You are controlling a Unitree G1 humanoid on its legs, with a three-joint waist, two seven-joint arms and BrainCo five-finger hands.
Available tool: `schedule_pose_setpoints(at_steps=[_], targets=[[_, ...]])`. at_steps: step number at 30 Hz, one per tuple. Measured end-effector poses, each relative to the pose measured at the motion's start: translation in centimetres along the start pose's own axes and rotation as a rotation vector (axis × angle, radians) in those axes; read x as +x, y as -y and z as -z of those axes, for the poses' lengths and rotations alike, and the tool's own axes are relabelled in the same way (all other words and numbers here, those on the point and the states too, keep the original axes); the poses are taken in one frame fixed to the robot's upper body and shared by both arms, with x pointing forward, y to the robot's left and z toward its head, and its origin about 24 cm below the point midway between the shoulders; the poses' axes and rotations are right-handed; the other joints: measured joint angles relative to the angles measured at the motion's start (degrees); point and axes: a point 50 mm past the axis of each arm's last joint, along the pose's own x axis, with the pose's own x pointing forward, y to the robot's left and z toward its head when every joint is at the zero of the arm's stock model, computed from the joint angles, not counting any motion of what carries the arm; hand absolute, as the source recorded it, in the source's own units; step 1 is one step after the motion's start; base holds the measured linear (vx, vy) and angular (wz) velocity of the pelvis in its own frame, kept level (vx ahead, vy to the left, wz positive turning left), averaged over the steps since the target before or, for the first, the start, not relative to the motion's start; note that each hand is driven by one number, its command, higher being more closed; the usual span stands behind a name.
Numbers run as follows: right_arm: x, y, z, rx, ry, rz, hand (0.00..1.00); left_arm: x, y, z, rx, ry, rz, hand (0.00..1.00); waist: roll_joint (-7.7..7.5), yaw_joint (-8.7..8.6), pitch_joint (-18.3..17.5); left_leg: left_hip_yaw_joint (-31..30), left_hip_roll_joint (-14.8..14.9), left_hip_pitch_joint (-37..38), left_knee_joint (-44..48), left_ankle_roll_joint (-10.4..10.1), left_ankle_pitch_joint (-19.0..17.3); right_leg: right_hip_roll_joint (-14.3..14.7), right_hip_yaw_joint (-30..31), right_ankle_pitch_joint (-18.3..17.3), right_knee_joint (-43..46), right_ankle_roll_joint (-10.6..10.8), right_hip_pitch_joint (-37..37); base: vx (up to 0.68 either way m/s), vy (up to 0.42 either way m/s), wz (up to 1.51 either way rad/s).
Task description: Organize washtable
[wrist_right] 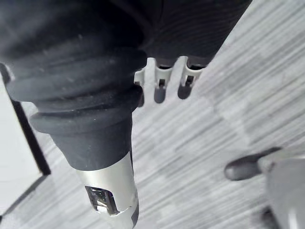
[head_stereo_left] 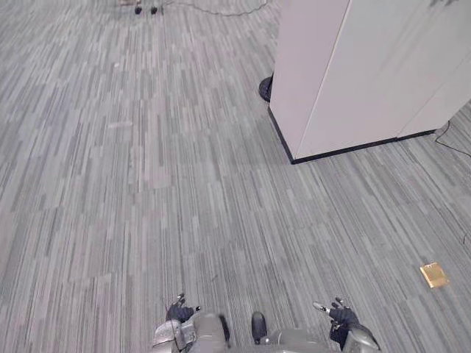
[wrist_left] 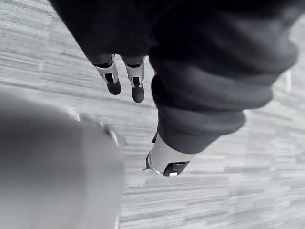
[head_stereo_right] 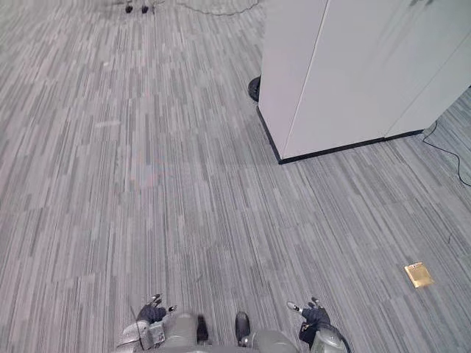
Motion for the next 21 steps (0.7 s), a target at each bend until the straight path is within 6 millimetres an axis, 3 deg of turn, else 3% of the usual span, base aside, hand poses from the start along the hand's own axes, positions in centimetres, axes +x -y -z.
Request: schedule_pose_setpoints(at_steps=[1, 2, 3, 4, 5, 6, 7, 8, 9, 10, 11, 12, 14, 16, 17, 18, 19, 20, 21], targets=[[0.0, 0.0, -0.1, -0.013, 0.009, -0.001, 0.00, -0.1, -0.4, 0.4, -0.014, -0.008, -0.018, 0.00, 0.32, 0.32, -0.4, -2.3, -0.4, -1.0, -7.0, -2.5, 1.7, -0.4, 1.1, -1.0, -0.1, -0.5, 0.7, 0.37, 0.230, -1.03], [0.0, 0.3, -0.4, -0.047, 0.023, -0.001, 0.00, -0.6, -1.0, 1.6, -0.031, -0.036, -0.045, 0.00, 1.81, 1.04, -1.5, -6.8, 0.9, -4.0, -15.2, -6.5, 4.0, -0.1, 4.2, -3.3, 0.3, 0.1, 1.9, 0.31, 0.233, -0.93], [0.0, 0.4, -0.4, -0.049, 0.023, 0.000, 0.00, -0.9, -1.3, 2.4, -0.037, -0.056, -0.059, 0.00, 2.64, 1.01, -1.8, -8.3, 2.0, -5.7, -17.1, -7.3, 4.5, -0.1, 5.5, -4.5, 0.4, 0.6, 2.9, 0.62, 0.436, -1.43], [-0.2, 0.8, 0.2, -0.051, 0.010, 0.018, 0.00, -2.2, -2.5, 5.4, -0.058, -0.137, -0.102, 0.00, 3.39, 1.07, -3.0, -8.9, 3.7, -7.2, -19.7, -7.2, 4.5, -1.3, 9.5, -9.5, 3.6, 1.7, 4.9, 0.62, 0.424, -1.04], [-0.3, 0.8, 0.4, -0.050, 0.005, 0.019, 0.00, -2.5, -2.8, 6.0, -0.061, -0.154, -0.111, 0.00, 3.17, 1.07, -3.3, -8.7, 3.6, -7.1, -19.5, -7.1, 5.1, -1.9, 10.1, -10.1, 4.2, 2.4, 5.2, 0.83, 0.534, -1.43], [-0.6, 0.4, 1.7, -0.042, -0.025, 0.010, 0.00, -3.5, -4.5, 8.1, -0.080, -0.221, -0.165, 0.00, 0.32, 1.70, -5.2, -6.7, 1.8, -6.0, -17.0, -6.6, 12.2, -5.5, 12.8, -13.5, 8.7, 4.3, 4.6, 0.77, 0.419, -1.54], [-0.8, -0.5, 2.4, -0.036, -0.044, -0.010, 0.00, -4.2, -5.6, 9.3, -0.106, -0.269, -0.212, 0.00, -1.55, 2.85, -6.3, -3.7, 0.9, -3.6, -17.4, -3.5, 16.8, -6.8, 12.9, -13.5, 17.3, 7.9, 0.8, 0.77, 0.406, -1.71], [-0.8, -1.2, 2.4, -0.029, -0.043, -0.024, 0.00, -4.4, -5.8, 9.7, -0.110, -0.286, -0.222, 0.00, -1.90, 3.20, -6.6, -2.9, 0.5, -2.2, -17.9, -1.2, 18.9, -7.3, 12.1, -12.2, 21.2, 10.1, -0.6, 0.75, 0.405, -1.43], [-1.0, -2.1, 3.1, -0.014, -0.061, -0.043, 0.00, -4.3, -6.2, 9.6, -0.096, -0.298, -0.224, 0.00, -2.92, 3.21, -6.5, -1.2, -1.1, 0.6, -18.3, 1.8, 19.6, -8.7, 10.1, -8.2, 28.0, 13.2, -3.6, 0.70, 0.427, -0.66], [-1.1, -2.5, 3.7, -0.009, -0.082, -0.054, 0.00, -3.5, -5.6, 8.4, -0.080, -0.267, -0.200, 0.00, -2.76, 2.66, -6.4, -0.3, -2.3, 4.0, -20.5, 3.4, 18.5, -10.4, 7.6, -6.1, 33.3, 13.4, -5.6, 0.75, 0.472, -0.49], [-1.2, -2.7, 3.9, -0.013, -0.095, -0.060, 0.00, -2.8, -5.3, 7.2, -0.060, -0.234, -0.182, 0.00, -2.00, 2.62, -6.1, 0.8, -2.4, 6.8, -21.9, 4.2, 17.7, -11.4, 4.3, -6.9, 34.9, 13.1, -7.0, 0.55, 0.352, -0.28], [-1.1, -3.0, 3.7, -0.027, -0.091, -0.074, 0.00, -2.5, -5.1, 6.5, -0.041, -0.215, -0.172, 0.00, -1.48, 2.59, -5.9, 1.5, -2.4, 8.8, -23.1, 4.4, 17.4, -12.1, 2.2, -7.3, 35.0, 12.9, -7.8, 0.43, 0.300, -0.41], [-1.1, -3.9, 3.4, -0.083, -0.072, -0.128, 0.00, -1.1, -4.9, 3.1, 0.011, -0.105, -0.144, 0.00, -0.41, 1.66, -5.7, 3.1, -3.3, 15.2, -28.1, 5.2, 16.4, -14.3, -4.6, -8.2, 28.4, 13.5, -10.6, 0.31, 0.228, -0.30], [-1.1, -3.8, 3.3, -0.090, -0.069, -0.128, 0.00, -0.3, -4.4, 1.1, 0.058, -0.052, -0.119, 0.00, -0.54, 0.72, -5.8, 2.8, -3.6, 17.3, -30.0, 5.5, 15.7, -13.2, -5.3, -7.9, 19.6, 13.9, -12.0, 0.24, 0.101, 0.03], [-1.1, -3.4, 3.3, -0.093, -0.070, -0.121, 0.00, 0.0, -4.0, 0.1, 0.091, -0.022, -0.103, 0.00, -1.16, -0.13, -6.0, 2.9, -3.9, 18.3, -30.4, 5.1, 15.4, -12.0, -5.0, -5.9, 10.6, 15.3, -12.6, 0.28, 0.058, 0.33], [-1.1, -3.1, 3.6, -0.108, -0.079, -0.117, 0.00, 0.1, -4.0, -0.3, 0.138, -0.011, -0.094, 0.00, -2.63, -1.55, -6.0, 2.4, -5.4, 19.3, -30.7, 4.7, 14.9, -12.0, -4.2, -1.6, 5.3, 14.1, -12.7, 0.22, 0.026, 0.47], [-1.2, -2.8, 3.8, -0.117, -0.087, -0.115, 0.00, 0.1, -3.9, -0.3, 0.150, -0.011, -0.092, 0.00, -3.54, -2.06, -6.0, 1.8, -6.4, 20.2, -30.7, 4.4, 14.5, -12.3, -3.6, 1.4, 5.0, 12.8, -12.7, 0.24, -0.015, 0.70], [-1.6, -2.1, 4.9, -0.118, -0.118, -0.101, 0.00, 0.0, -4.2, 0.1, 0.150, -0.023, -0.097, 0.00, -5.62, -2.18, -6.3, 1.3, -8.7, 22.2, -31.2, 3.8, 13.6, -13.1, -3.2, 6.7, 5.6, 12.5, -12.9, 0.27, -0.086, 0.43], [-1.6, -1.4, 5.1, -0.126, -0.130, -0.088, 0.00, -0.3, -3.7, 1.2, 0.135, -0.054, -0.090, 0.00, -4.56, -1.94, -6.9, 0.9, -8.3, 22.9, -31.6, 3.6, 13.0, -12.9, -3.7, 5.2, 6.4, 12.0, -12.6, 0.39, -0.113, 0.24]])
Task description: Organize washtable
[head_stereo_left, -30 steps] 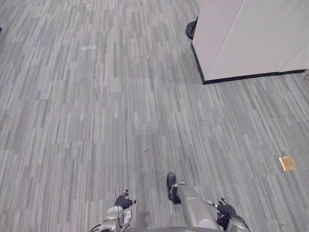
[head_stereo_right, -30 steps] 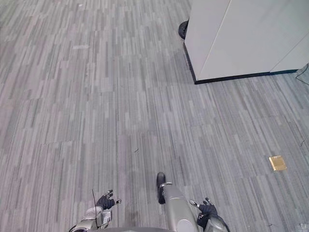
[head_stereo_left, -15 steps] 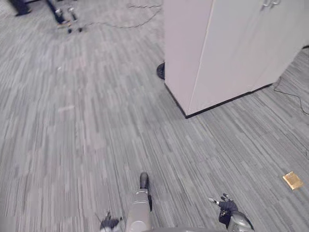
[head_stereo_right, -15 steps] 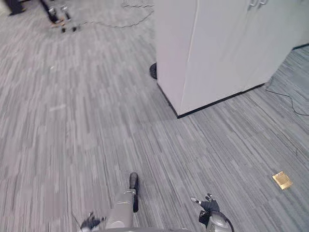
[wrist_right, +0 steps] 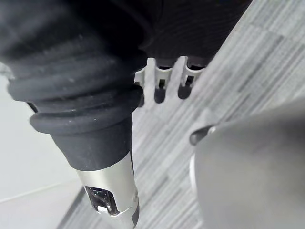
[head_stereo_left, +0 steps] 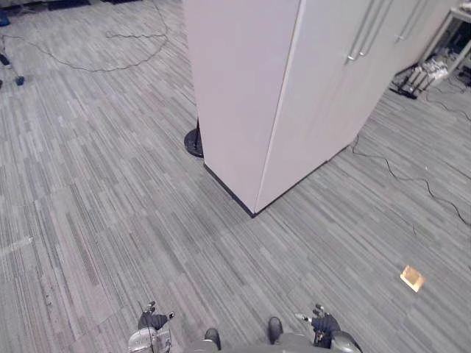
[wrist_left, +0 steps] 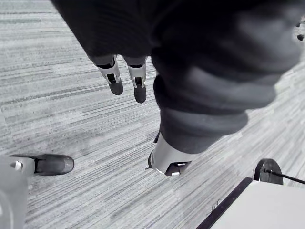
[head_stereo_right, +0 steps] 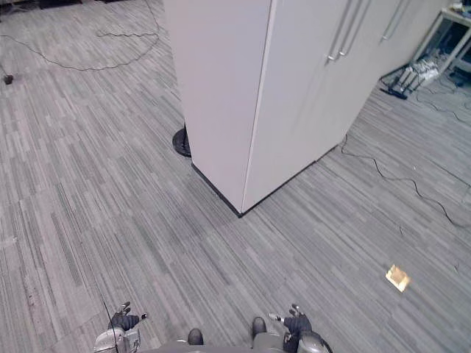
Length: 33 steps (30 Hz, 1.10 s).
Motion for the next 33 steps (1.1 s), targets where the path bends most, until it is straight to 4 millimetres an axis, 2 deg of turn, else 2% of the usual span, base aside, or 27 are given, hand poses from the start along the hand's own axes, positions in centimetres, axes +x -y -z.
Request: schedule_pose_setpoints(at_steps=[1, 2, 3, 9, 12, 15, 16, 17, 18, 19, 20, 21, 22, 23, 24, 25, 26, 27, 28, 29, 30, 31, 32, 33], targets=[[0.0, 0.6, -0.1, -0.007, 0.000, 0.011, 0.00, -0.6, 0.7, 2.1, -0.036, -0.064, 0.009, 0.00, 0.99, -0.09, -1.3, -0.4, 0.8, -0.4, -0.2, -0.7, -0.8, 0.8, -0.1, -0.1, -2.4, -0.4, 0.3, 0.37, -0.141, -0.02], [0.1, 0.8, -0.5, -0.005, 0.008, 0.016, 0.00, -0.7, 0.8, 2.2, -0.050, -0.071, 0.004, 0.00, 1.98, 0.00, -1.0, -0.7, 1.4, -0.8, -0.4, -1.0, -0.9, 1.4, -0.3, 0.3, -3.6, -0.8, 0.3, 0.25, -0.078, -0.01], [-0.1, 1.3, 0.3, 0.035, -0.018, 0.041, 0.00, -1.1, 0.3, 3.7, -0.041, -0.122, 0.007, 0.00, 1.07, -0.20, -2.0, -2.1, 1.1, 2.3, -2.2, -2.2, -2.2, 1.0, -2.3, 1.6, -10.6, -0.8, 6.2, 0.09, -0.050, 0.02], [-0.2, 1.5, 0.7, 0.047, -0.028, 0.048, 0.00, -1.0, 0.3, 3.7, -0.047, -0.122, 0.004, 0.00, 1.03, -0.26, -2.1, -1.1, 1.3, 2.8, -2.1, -1.9, -2.4, 1.6, -1.1, 1.6, -10.7, -0.8, 6.1, 0.00, -0.001, -0.07], [-1.0, 3.1, 2.7, 0.169, -0.067, 0.115, 0.00, -1.1, 0.4, 3.7, -0.071, -0.123, -0.001, 0.00, 1.33, -0.48, -2.7, -0.8, 1.4, 2.8, -2.1, -1.4, -2.7, 1.5, -1.4, 1.7, -11.1, -0.8, 6.2, 0.00, -0.003, -0.03], [-1.6, 4.3, 4.0, 0.283, -0.096, 0.180, 0.00, -0.8, 1.3, 2.8, -0.065, -0.097, 0.023, 0.00, 1.56, -2.64, -2.1, -4.6, 0.9, -0.6, -0.2, -1.4, -2.6, 0.6, -5.0, -0.1, -8.1, -0.8, 5.1, -0.02, -0.009, 0.72], [-1.8, 4.6, 4.5, 0.328, -0.109, 0.205, 0.00, -0.6, 2.1, 2.0, -0.041, -0.073, 0.053, 0.00, 1.55, -3.57, -0.9, -8.1, 0.2, -1.6, 1.1, -1.5, -2.3, -0.1, -8.4, -2.2, -5.3, -0.8, 5.2, -0.01, -0.058, 1.19], [-1.9, 4.7, 4.8, 0.342, -0.117, 0.218, 0.00, -0.5, 2.8, 1.4, -0.030, -0.056, 0.074, 0.00, 1.50, -3.56, -0.3, -10.0, -0.2, -2.0, 1.3, -1.6, -1.7, -0.7, -10.3, -3.4, -3.7, -0.8, 5.2, -0.04, -0.057, 2.25], [-2.2, 4.9, 5.5, 0.394, -0.129, 0.243, 0.00, -0.2, 4.0, -0.6, 0.010, 0.015, 0.119, 0.00, 1.15, -3.62, 0.8, -14.2, -2.1, -4.2, 1.8, -2.4, 0.6, -3.3, -17.6, -6.3, -0.2, -0.8, 5.5, -0.04, 0.003, 2.64], [-2.3, 4.9, 5.7, 0.432, -0.130, 0.254, 0.00, -0.1, 5.0, -1.9, 0.019, 0.061, 0.149, 0.00, 1.11, -3.80, 1.7, -12.3, -2.1, -5.8, 1.8, -2.8, 1.1, -5.4, -22.9, -7.2, 0.9, -1.0, 6.6, -0.06, 0.040, 2.92], [-2.4, 5.0, 5.8, 0.451, -0.128, 0.264, 0.00, -0.1, 5.6, -2.6, 0.020, 0.089, 0.167, 0.00, 1.61, -3.82, 2.4, -7.1, -1.0, -6.8, 2.2, 0.0, -0.1, -5.6, -26.9, -7.6, 1.2, -1.1, 7.6, -0.09, 0.056, 2.70], [-2.1, 4.9, 5.3, 0.473, -0.112, 0.265, 0.00, -0.1, 5.9, -3.5, 0.018, 0.124, 0.177, 0.00, 1.56, -3.67, 3.5, 2.2, 2.1, -8.3, 5.0, 1.1, 0.1, -6.8, -33.0, -8.2, 1.9, -1.0, 9.9, -0.09, 0.039, 2.72], [-1.8, 5.2, 4.0, 0.470, -0.069, 0.265, 0.00, -0.2, 6.1, -3.5, 0.008, 0.124, 0.185, 0.00, 2.44, -3.93, 4.1, 9.8, 4.8, -9.1, 7.6, 1.2, 0.0, -7.3, -38.4, -8.2, 2.5, -1.0, 12.3, -0.09, 0.057, 2.51], [-1.6, 5.4, 3.3, 0.462, -0.044, 0.264, 0.00, -0.2, 6.3, -3.4, 0.002, 0.122, 0.189, 0.00, 2.92, -3.85, 4.3, 12.3, 6.0, -9.3, 8.7, 1.2, 0.1, -7.5, -40.1, -8.3, 3.4, -1.0, 13.1, -0.05, 0.090, 2.14], [-1.1, 5.5, 1.6, 0.433, 0.007, 0.250, 0.00, -0.4, 6.4, -3.1, 0.001, 0.122, 0.197, 0.00, 3.22, -3.47, 4.5, 14.6, 6.5, -9.3, 9.4, 1.5, 0.0, -8.7, -42.0, -8.5, 5.4, -1.0, 14.2, -0.04, 0.103, 1.49], [-0.7, 5.3, 0.2, 0.411, 0.047, 0.235, 0.00, -0.5, 6.2, -2.5, -0.008, 0.110, 0.193, 0.00, 3.13, -3.00, 4.5, 14.6, 5.8, -9.3, 9.1, 1.9, -0.3, -9.6, -42.6, -8.5, 6.8, -1.0, 14.5, -0.04, 0.165, 1.59], [-0.2, 4.6, -2.0, 0.389, 0.116, 0.204, 0.00, -0.6, 5.7, -1.9, -0.014, 0.101, 0.184, 0.00, 2.89, -2.57, 4.3, 13.3, 3.7, -9.6, 8.3, 2.0, -0.3, -11.1, -42.7, -8.5, 7.8, -1.0, 15.0, -0.03, 0.124, 1.03], [-0.1, 4.4, -2.4, 0.388, 0.130, 0.199, 0.00, -0.6, 5.7, -1.9, -0.014, 0.103, 0.184, 0.00, 2.87, -2.47, 4.3, 13.0, 3.3, -9.6, 8.2, 2.0, -0.3, -11.5, -42.8, -8.5, 7.8, -1.0, 15.3, -0.01, 0.230, 1.32], [0.1, 3.9, -3.2, 0.364, 0.154, 0.173, 0.00, -0.6, 5.5, -1.7, 0.009, 0.101, 0.186, 0.00, 2.21, -2.03, 4.3, 10.7, 1.0, -10.5, 8.2, 2.4, -0.6, -13.0, -44.4, -8.3, 8.2, -0.7, 16.3, 0.02, 0.176, 1.06], [0.1, 3.8, -3.3, 0.362, 0.155, 0.171, 0.00, -0.6, 5.5, -1.8, 0.020, 0.105, 0.190, 0.00, 2.12, -1.76, 4.2, 9.9, 0.1, -11.0, 8.4, 2.8, -0.8, -13.8, -45.2, -8.2, 9.1, -0.5, 16.5, 0.03, 0.226, 1.34], [0.1, 3.8, -3.3, 0.360, 0.153, 0.169, 0.00, -0.6, 5.5, -2.0, 0.033, 0.108, 0.193, 0.00, 2.18, -1.69, 4.2, 9.0, -0.8, -11.5, 8.9, 3.6, -1.4, -15.2, -45.8, -7.7, 11.3, 0.2, 16.4, 0.09, 0.194, 1.22], [0.2, 3.3, -3.1, 0.359, 0.143, 0.159, 0.00, -0.5, 5.3, -2.0, 0.046, 0.109, 0.189, 0.00, 2.14, -1.74, 4.3, 8.0, -2.3, -11.3, 9.1, 4.0, -1.6, -17.9, -44.4, -6.5, 17.3, 1.2, 15.4, 0.14, 0.238, 1.41], [0.2, 2.8, -2.7, 0.354, 0.128, 0.148, 0.00, -0.6, 5.4, -1.8, 0.081, 0.106, 0.193, 0.00, 2.19, -1.77, 4.5, 6.3, -4.0, -10.3, 8.4, 4.3, -1.6, -20.4, -39.5, -4.1, 25.6, -2.8, 12.0, 0.16, 0.232, 1.16], [0.2, 2.5, -2.6, 0.347, 0.122, 0.139, 0.00, -0.6, 5.5, -1.7, 0.108, 0.105, 0.203, 0.00, 2.57, -1.71, 4.8, 5.2, -4.5, -9.5, 8.1, 4.5, -1.5, -20.4, -35.6, -4.5, 29.4, -5.7, 10.0, 0.15, 0.220, 0.84]])
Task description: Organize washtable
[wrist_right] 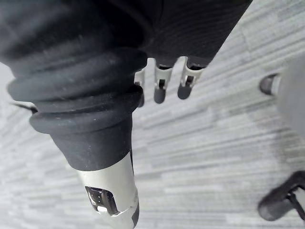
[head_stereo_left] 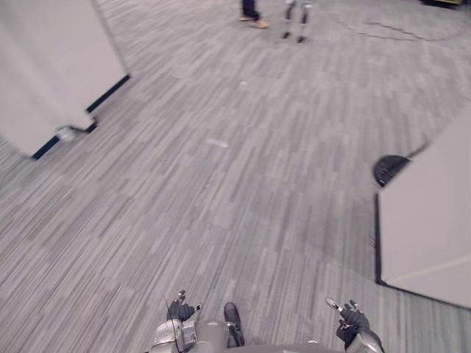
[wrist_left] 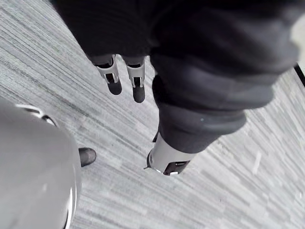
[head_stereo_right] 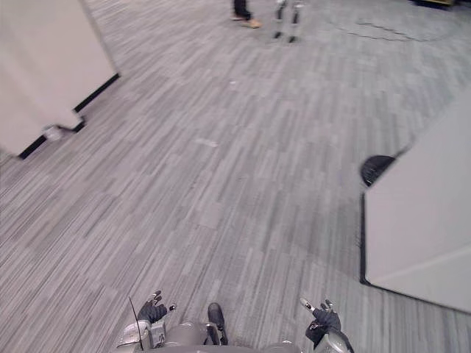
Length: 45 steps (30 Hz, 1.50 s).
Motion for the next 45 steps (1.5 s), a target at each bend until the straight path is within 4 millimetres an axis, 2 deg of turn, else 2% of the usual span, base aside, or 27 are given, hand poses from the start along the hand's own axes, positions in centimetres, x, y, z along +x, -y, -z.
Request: schedule_pose_setpoints(at_steps=[1, 2, 3, 5, 8, 10, 12, 18, 19, 21, 22, 23, 25, 27, 29, 30, 32, 33, 34, 35, 36, 37, 38, 39, 41, 42, 45], targets=[[-0.1, -0.4, 0.3, -0.008, -0.007, -0.016, 0.00, 0.0, -0.1, 0.0, 0.034, 0.001, 0.007, 0.00, 0.45, -0.05, 0.4, -1.2, -0.4, 1.1, -0.4, -0.2, 0.1, 1.9, 6.1, -1.5, 3.3, 0.1, -2.2, 0.16, 0.191, 0.72], [-0.3, -0.7, 0.8, -0.019, -0.016, -0.029, 0.00, -0.1, -0.1, 0.3, 0.059, -0.009, 0.010, 0.00, 1.03, -0.07, 0.7, -1.7, -0.6, 3.4, -1.9, -0.2, 0.1, 6.6, 14.4, -5.1, 4.2, 5.3, -4.3, 0.20, 0.181, 0.81], [-0.3, -0.8, 1.0, -0.027, -0.020, -0.034, 0.00, -0.1, 0.0, 0.4, 0.075, -0.014, 0.021, 0.00, 1.73, -0.18, 0.9, -1.3, -0.7, 5.6, -3.8, -0.3, 0.2, 9.9, 17.4, -7.9, 1.9, 7.5, -5.3, 0.17, 0.117, 0.67], [-0.2, -0.8, 0.5, -0.035, -0.003, -0.036, 0.00, -0.2, 0.0, 0.6, 0.082, -0.023, 0.035, 0.00, 2.54, -0.21, 0.9, -0.4, -0.7, 7.2, -6.2, -0.4, 0.6, 13.9, 18.3, -9.4, -4.5, 8.7, -7.1, 0.13, 0.092, 0.20], [-0.2, -1.0, 0.5, -0.038, -0.005, -0.055, 0.00, -0.1, -0.4, 0.9, 0.092, -0.052, 0.028, 0.00, 2.51, -0.25, 0.9, 0.9, -0.6, 8.9, -8.7, -0.4, 0.6, 20.2, 20.7, -8.4, -16.5, 8.4, -10.9, 0.15, 0.058, -0.32], [-0.4, -0.6, 1.4, -0.039, -0.037, -0.049, 0.00, -0.1, -0.9, 1.3, 0.086, -0.069, 0.013, 0.00, 1.88, -0.58, 0.8, 2.3, -0.8, 10.2, -9.4, 0.1, 0.9, 24.2, 23.2, -3.7, -24.0, 5.7, -11.8, 0.15, -0.003, -0.37], [-0.5, 0.3, 1.7, 0.001, -0.049, -0.011, 0.00, -0.2, -1.3, 1.8, 0.059, -0.099, 0.000, 0.00, 1.44, -2.22, 0.6, 1.9, -0.9, 11.2, -9.9, -0.1, 0.8, 25.3, 23.3, -1.5, -25.1, 2.5, -11.7, 0.17, -0.009, 0.06], [-1.4, 2.0, 4.1, 0.082, -0.131, 0.064, 0.00, -0.5, -2.6, 2.6, -0.057, -0.126, -0.077, 0.00, -0.16, -1.82, -0.5, 2.0, -1.2, 12.3, -11.4, -2.6, -0.9, 25.5, 24.9, -1.7, -24.0, 2.2, -11.7, 0.12, -0.013, -0.03], [-1.6, 2.2, 4.6, 0.095, -0.151, 0.074, 0.00, -0.6, -2.9, 2.8, -0.082, -0.131, -0.092, 0.00, -0.44, -1.94, -0.7, 3.1, -0.8, 12.1, -9.9, -3.5, -3.0, 26.0, 25.3, -1.8, -23.2, 1.9, -11.5, 0.16, -0.101, -0.42], [-1.7, 2.4, 4.9, 0.095, -0.163, 0.078, 0.00, -0.8, -3.3, 3.2, -0.123, -0.135, -0.116, 0.00, -0.59, -1.71, -0.7, 7.3, 2.1, 9.2, 1.3, -7.4, -9.0, 27.4, 26.1, -2.3, -22.6, 1.0, -9.9, 0.16, -0.134, -0.69], [-1.7, 2.2, 4.9, 0.097, -0.166, 0.073, 0.00, -1.1, -4.1, 3.4, -0.152, -0.129, -0.147, 0.00, -1.35, -1.38, -0.8, 10.2, 5.5, 3.7, 18.0, -7.2, -11.2, 27.4, 27.3, -3.7, -23.2, -1.2, -8.3, 0.11, -0.140, -1.01], [-1.6, 2.8, 4.6, 0.091, -0.159, 0.074, 0.00, -1.2, -4.2, 3.4, -0.157, -0.120, -0.154, 0.00, 0.13, -0.67, -0.3, 7.9, 10.8, -2.9, 35.5, -5.0, -10.2, 29.7, 29.6, -4.6, -22.7, -1.9, -7.2, 0.10, -0.107, -1.14], [-1.5, 3.3, 4.1, 0.079, -0.149, 0.078, 0.00, -1.4, -3.8, 3.9, -0.167, -0.133, -0.146, 0.00, 2.03, 1.30, 0.1, 0.2, 12.9, -9.9, 47.6, -6.4, -11.3, 31.3, 32.5, -5.0, -23.1, -2.7, -4.5, 0.20, -0.005, -1.04], [-1.6, 3.3, 4.4, 0.081, -0.160, 0.081, 0.00, -1.5, -3.8, 4.0, -0.187, -0.133, -0.151, 0.00, 1.67, 1.72, 0.4, -4.0, 12.8, -14.1, 46.2, -7.3, -11.9, 31.1, 34.3, -5.0, -25.7, -2.8, -1.6, 0.30, 0.041, -0.47], [-1.2, 2.7, 3.7, 0.084, -0.141, 0.064, 0.00, -1.7, -4.0, 4.5, -0.227, -0.143, -0.163, 0.00, 1.26, 3.08, 0.5, -8.0, 12.5, -15.7, 31.7, -7.6, -11.5, 30.3, 37.2, -5.5, -27.9, -2.2, 0.4, 0.34, 0.145, -0.61], [-0.8, 1.9, 2.9, 0.078, -0.118, 0.042, 0.00, -1.8, -3.9, 4.8, -0.250, -0.149, -0.166, 0.00, 0.95, 3.76, 0.5, -10.9, 11.9, -15.9, 19.6, -9.9, -9.5, 29.3, 38.7, -6.1, -28.7, -1.6, 0.8, 0.32, 0.194, -0.67], [-0.5, 1.4, 2.0, 0.045, -0.091, 0.019, 0.00, -1.9, -3.7, 4.8, -0.262, -0.148, -0.172, 0.00, 1.17, 4.82, 0.6, -14.8, 12.0, -15.9, 5.7, -11.7, -5.3, 28.3, 40.5, -7.6, -29.5, -0.6, 1.8, 0.39, 0.274, -0.49], [-0.2, 1.0, 1.2, 0.008, -0.070, -0.003, 0.00, -2.1, -3.5, 5.3, -0.275, -0.156, -0.174, 0.00, 1.84, 5.06, 0.5, -16.4, 13.5, -16.2, 0.1, -13.1, -3.7, 27.9, 42.2, -9.5, -29.8, 0.4, 2.9, 0.55, 0.433, -0.64], [0.0, 0.5, 0.6, -0.015, -0.048, -0.022, 0.00, -2.5, -3.4, 6.1, -0.282, -0.173, -0.181, 0.00, 2.25, 5.37, 0.6, -15.6, 14.9, -16.5, 1.2, -13.9, -1.3, 27.0, 43.7, -12.0, -29.6, 1.3, 4.5, 0.40, 0.323, -0.54], [0.0, 0.1, 0.6, -0.021, -0.046, -0.033, 0.00, -2.6, -3.7, 6.2, -0.281, -0.178, -0.189, 0.00, 1.42, 5.48, 0.4, -14.4, 14.1, -17.0, 3.7, -13.3, 1.7, 25.5, 44.2, -13.4, -29.3, 1.4, 5.2, 0.53, 0.440, -0.68], [-0.2, -0.1, 1.3, -0.010, -0.058, -0.037, 0.00, -3.0, -4.5, 6.8, -0.275, -0.187, -0.211, 0.00, -0.85, 6.67, -1.4, -12.3, 11.1, -17.8, 7.9, -11.4, 3.3, 21.1, 45.9, -15.3, -28.5, 1.5, 5.5, 0.45, 0.342, -0.77], [-0.2, -0.8, 1.4, -0.002, -0.059, -0.054, 0.00, -3.2, -4.9, 7.2, -0.267, -0.196, -0.228, 0.00, -2.02, 7.47, -2.2, -10.6, 9.8, -18.1, 10.2, -10.8, 3.6, 19.4, 47.0, -15.2, -25.5, 1.8, 4.0, 0.70, 0.462, -1.02], [-0.2, -1.6, 1.4, 0.009, -0.051, -0.073, 0.00, -3.1, -5.0, 7.0, -0.259, -0.197, -0.229, 0.00, -2.62, 7.63, -2.6, -8.7, 8.7, -17.4, 11.4, -7.2, 2.6, 18.6, 47.7, -13.3, -18.5, 4.0, 1.0, 0.60, 0.342, -0.80], [-0.2, -2.2, 1.5, 0.016, -0.055, -0.088, 0.00, -2.8, -5.0, 6.6, -0.241, -0.193, -0.220, 0.00, -2.76, 7.26, -2.5, -6.9, 7.4, -15.1, 10.9, -5.1, 1.2, 17.8, 47.2, -9.4, -11.1, 7.4, -1.9, 0.69, 0.400, -0.51], [-0.3, -2.6, 1.8, 0.017, -0.063, -0.097, 0.00, -2.5, -4.9, 6.0, -0.234, -0.177, -0.210, 0.00, -2.64, 6.95, -2.2, -5.0, 5.5, -9.9, 8.3, -2.8, -0.4, 16.7, 46.3, -3.1, -1.5, 10.5, -4.9, 0.53, 0.333, -0.35], [-0.4, -2.6, 1.8, 0.017, -0.063, -0.099, 0.00, -2.4, -4.7, 5.9, -0.209, -0.173, -0.196, 0.00, -2.19, 6.84, -2.2, -3.7, 4.4, -4.9, 5.6, -1.7, -1.5, 16.7, 45.7, -2.7, 5.9, 11.5, -7.0, 0.46, 0.298, -0.42], [-0.4, -2.2, 1.6, 0.012, -0.047, -0.095, 0.00, -1.8, -4.2, 4.6, -0.160, -0.143, -0.166, 0.00, -1.13, 4.80, -1.8, -3.3, 2.1, 4.5, 0.3, 0.4, -4.0, 17.2, 37.2, -7.9, 12.2, 9.3, -12.2, 0.49, 0.256, -0.15]])
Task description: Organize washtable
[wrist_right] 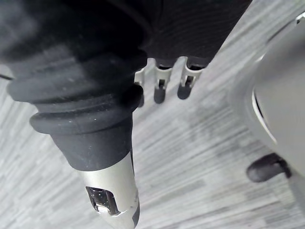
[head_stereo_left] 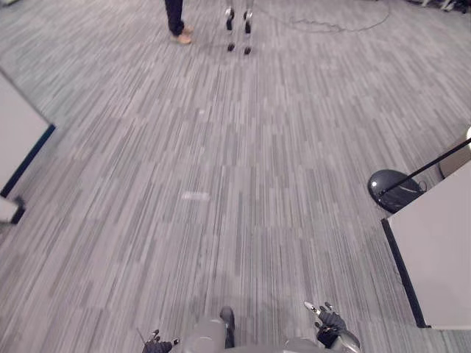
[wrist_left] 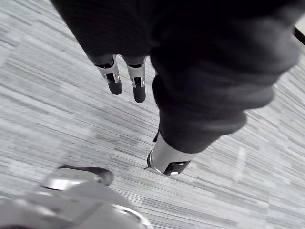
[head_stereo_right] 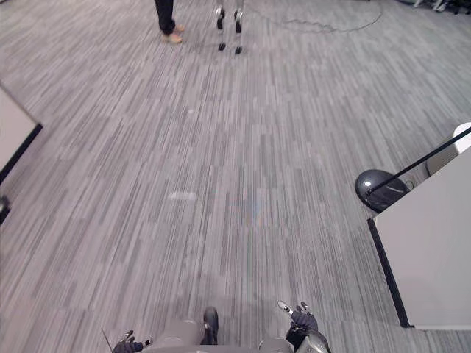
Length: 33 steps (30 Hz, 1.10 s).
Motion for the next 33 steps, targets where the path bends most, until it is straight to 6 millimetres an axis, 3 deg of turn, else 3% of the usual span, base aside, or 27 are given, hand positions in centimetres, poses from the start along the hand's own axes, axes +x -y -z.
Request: schedule_pose_setpoints(at_steps=[2, 4, 6, 7, 8, 9, 10, 11, 12, 13, 14, 15, 17, 18, 20, 22, 23, 25, 26, 27, 28, 29, 30, 31, 32, 33], targets=[[-0.1, 0.7, 0.0, -0.003, -0.001, 0.016, 0.00, 0.5, 0.5, -1.8, 0.028, 0.041, 0.023, 0.00, 0.41, -0.77, 0.6, -0.4, -0.2, 4.4, -2.0, 1.3, -2.0, 3.0, -4.6, -4.0, -4.0, -2.3, -5.2, 0.38, 0.080, -0.03], [-0.4, 1.8, 0.5, -0.001, -0.013, 0.044, 0.00, 0.7, 1.2, -2.8, 0.028, 0.064, 0.042, 0.00, 1.19, -2.17, 1.4, -1.3, 0.6, 8.6, -3.3, 1.4, -4.1, 6.6, -7.8, -4.0, -14.8, -3.0, -7.9, 0.44, 0.007, 0.25], [-0.7, 2.6, 1.0, 0.022, -0.024, 0.071, 0.00, 0.9, 1.4, -3.4, 0.031, 0.080, 0.058, 0.00, 0.24, -3.72, 1.4, -2.2, 0.1, 13.0, -6.0, 0.7, -5.8, 8.1, -10.2, 3.5, -30.4, -3.8, -11.1, 0.51, -0.012, 0.29], [-0.8, 2.9, 1.2, 0.022, -0.031, 0.078, 0.00, 0.9, 1.3, -3.6, 0.046, 0.086, 0.059, 0.00, -1.32, -4.62, 1.3, -2.8, -1.2, 14.5, -7.6, -0.1, -6.6, 7.4, -11.8, 7.4, -36.4, -2.3, -13.3, 0.54, -0.035, 0.38], [-1.0, 3.3, 1.7, 0.043, -0.049, 0.097, 0.00, 1.0, 1.1, -3.6, 0.069, 0.084, 0.057, 0.00, -3.52, -5.56, 1.3, -3.6, -2.9, 18.2, -9.1, -2.3, -8.5, 6.1, -13.9, 11.2, -39.0, -2.4, -17.2, 0.56, -0.055, 0.43], [-1.1, 3.8, 1.9, 0.055, -0.057, 0.114, 0.00, 0.9, 1.1, -3.1, 0.062, 0.072, 0.058, 0.00, -2.83, -6.02, 1.0, -4.0, -2.1, 19.7, -9.1, -2.9, -9.6, 6.5, -14.3, 12.8, -38.3, -4.7, -17.5, 0.83, -0.105, 0.65], [-1.5, 4.8, 2.5, 0.081, -0.075, 0.146, 0.00, 0.6, 1.3, -2.0, 0.016, 0.043, 0.054, 0.00, -0.76, -6.79, -0.5, -5.7, 0.2, 20.0, -5.4, -4.4, -10.9, 7.8, -15.1, 16.8, -36.0, -10.1, -17.1, 0.78, -0.121, 0.63], [-1.7, 4.8, 3.0, 0.120, -0.082, 0.159, 0.00, 0.5, 1.1, -1.6, -0.026, 0.033, 0.045, 0.00, -0.47, -6.54, -1.3, -7.4, 1.5, 17.1, 1.8, -5.5, -11.3, 7.9, -15.8, 19.2, -35.6, -13.3, -16.3, 0.97, -0.226, 0.69], [-1.8, 4.9, 3.2, 0.158, -0.080, 0.174, 0.00, 0.4, 1.1, -1.1, -0.069, 0.019, 0.032, 0.00, -0.29, -6.56, -1.8, -8.8, 2.8, 14.3, 10.6, -8.2, -10.6, 8.5, -16.9, 19.0, -34.9, -14.7, -14.9, 0.82, -0.267, 0.35], [-1.5, 4.6, 2.4, 0.171, -0.051, 0.165, 0.00, 0.2, 1.1, -0.2, -0.131, -0.012, 0.014, 0.00, 1.38, -5.91, -1.8, -10.0, 4.4, 8.6, 23.8, -13.2, -6.0, 10.1, -17.1, 16.3, -34.3, -16.1, -12.8, 0.83, -0.261, 0.02], [-1.3, 4.3, 1.9, 0.168, -0.031, 0.154, 0.00, 0.0, 1.1, 0.3, -0.166, -0.027, 0.007, 0.00, 2.03, -5.51, -1.7, -10.6, 5.0, 5.8, 30.4, -14.6, -2.1, 10.9, -16.4, 15.1, -34.5, -16.7, -11.5, 0.83, -0.186, -0.51], [-1.0, 3.7, 1.0, 0.176, -0.001, 0.136, 0.00, 0.0, 0.9, 0.5, -0.193, -0.031, -0.008, 0.00, 3.05, -4.17, -1.4, -10.0, 6.7, 1.6, 41.3, -15.5, -0.5, 12.8, -14.5, 13.2, -35.6, -17.1, -7.9, 0.80, -0.126, -0.85], [-0.6, 2.9, 0.3, 0.195, 0.017, 0.113, 0.00, 0.0, 0.7, 0.6, -0.172, -0.041, -0.005, 0.00, 2.85, -2.93, -0.2, -7.3, 8.7, -1.7, 50.4, -12.9, -2.4, 14.0, -11.3, 10.9, -38.8, -17.8, 0.4, 0.81, -0.096, -0.87], [-0.4, 2.4, -0.1, 0.177, 0.023, 0.093, 0.00, -0.2, 0.3, 1.0, -0.153, -0.045, -0.007, 0.00, 2.05, -2.49, 0.2, -4.3, 10.4, -4.4, 51.0, -9.3, -4.9, 13.5, -8.2, 9.6, -42.5, -17.7, 8.4, 0.66, -0.047, -0.65], [-0.2, 2.3, -0.7, 0.178, 0.039, 0.088, 0.00, -0.3, 0.2, 1.1, -0.148, -0.045, -0.008, 0.00, 1.17, -1.83, 0.4, -3.3, 10.7, -7.8, 46.9, -8.7, -6.0, 12.5, -6.4, 9.0, -45.4, -16.7, 12.8, 0.53, 0.009, -0.65], [0.2, 1.8, -1.8, 0.170, 0.066, 0.073, 0.00, -0.2, 0.5, 0.8, -0.129, -0.029, 0.004, 0.00, 1.47, -1.28, 0.4, -3.5, 9.0, -13.5, 33.2, -8.7, -6.1, 10.0, -4.2, 7.5, -48.2, -14.8, 16.7, 0.57, 0.110, -0.67], [0.3, 1.8, -2.2, 0.164, 0.078, 0.071, 0.00, -0.2, 0.6, 0.7, -0.111, -0.024, 0.010, 0.00, 1.66, -1.13, 0.3, -4.6, 7.5, -14.7, 24.3, -9.7, -5.4, 8.9, -3.2, 6.5, -49.1, -13.9, 17.8, 0.51, 0.137, -0.59], [0.2, 2.5, -2.7, 0.131, 0.088, 0.081, 0.00, -0.3, 1.4, 0.9, -0.065, -0.022, 0.045, 0.00, 3.66, 0.16, -0.3, -9.0, 6.3, -16.3, 4.2, -15.1, -1.4, 8.0, -1.3, 5.0, -51.4, -12.2, 20.7, 0.50, 0.216, -0.49], [0.1, 2.8, -2.5, 0.102, 0.081, 0.082, 0.00, -0.3, 1.7, 0.9, -0.046, -0.019, 0.056, 0.00, 4.65, 0.15, -0.5, -10.6, 6.6, -18.3, 1.8, -14.9, -1.1, 8.1, -0.7, 2.9, -52.1, -11.4, 22.5, 0.50, 0.293, -0.43], [0.0, 3.0, -2.2, 0.094, 0.073, 0.085, 0.00, -0.4, 1.6, 1.1, -0.043, -0.025, 0.056, 0.00, 4.78, 0.44, -0.6, -10.7, 6.8, -18.8, 2.5, -13.8, 0.5, 8.0, -0.2, 1.7, -52.0, -11.0, 23.6, 0.66, 0.438, -0.50], [-0.2, 3.2, -1.2, 0.084, 0.047, 0.090, 0.00, -0.4, 1.1, 1.3, -0.032, -0.033, 0.047, 0.00, 3.48, 1.30, -1.5, -10.2, 6.2, -18.7, 5.2, -10.3, 6.1, 6.5, 1.3, -0.5, -50.5, -8.9, 24.7, 0.72, 0.448, -0.62], [-0.5, 3.0, -0.1, 0.068, 0.013, 0.084, 0.00, -0.5, 0.6, 1.5, -0.021, -0.037, 0.038, 0.00, 2.62, 1.43, -2.8, -9.8, 5.0, -17.8, 5.5, -7.5, 8.2, 5.3, 2.7, -1.1, -46.2, -7.9, 23.3, 0.63, 0.372, -0.61], [-0.5, 2.7, 0.2, 0.060, 0.002, 0.075, 0.00, -0.5, 0.3, 1.6, -0.013, -0.037, 0.035, 0.00, 2.04, 1.50, -3.1, -9.1, 4.7, -17.1, 5.1, -7.0, 8.5, 4.9, 3.2, -1.1, -42.7, -7.9, 21.8, 0.75, 0.380, -0.68], [-0.6, 2.0, 1.0, 0.048, -0.023, 0.059, 0.00, -0.6, -0.3, 1.8, -0.007, -0.046, 0.021, 0.00, 0.83, 1.48, -3.5, -6.3, 3.7, -13.3, 3.2, -4.3, 9.5, 4.7, 4.6, 0.1, -29.0, -4.5, 16.1, 0.48, 0.242, -0.48], [-0.6, 2.0, 1.2, 0.049, -0.028, 0.059, 0.00, -0.6, -0.4, 1.9, -0.004, -0.050, 0.019, 0.00, 0.71, 1.40, -3.4, -6.0, 3.4, -12.5, 2.8, -3.8, 9.2, 4.7, 4.7, 0.6, -26.2, -2.8, 15.0, 0.68, 0.342, -0.44], [-0.7, 2.2, 1.6, 0.057, -0.043, 0.069, 0.00, -0.6, -0.4, 2.0, 0.002, -0.058, 0.016, 0.00, 0.98, 0.76, -3.2, -5.3, 2.6, -9.0, 1.6, -2.2, 8.1, 4.4, 5.2, 1.6, -15.9, 0.4, 11.6, 0.29, 0.151, -0.07]])
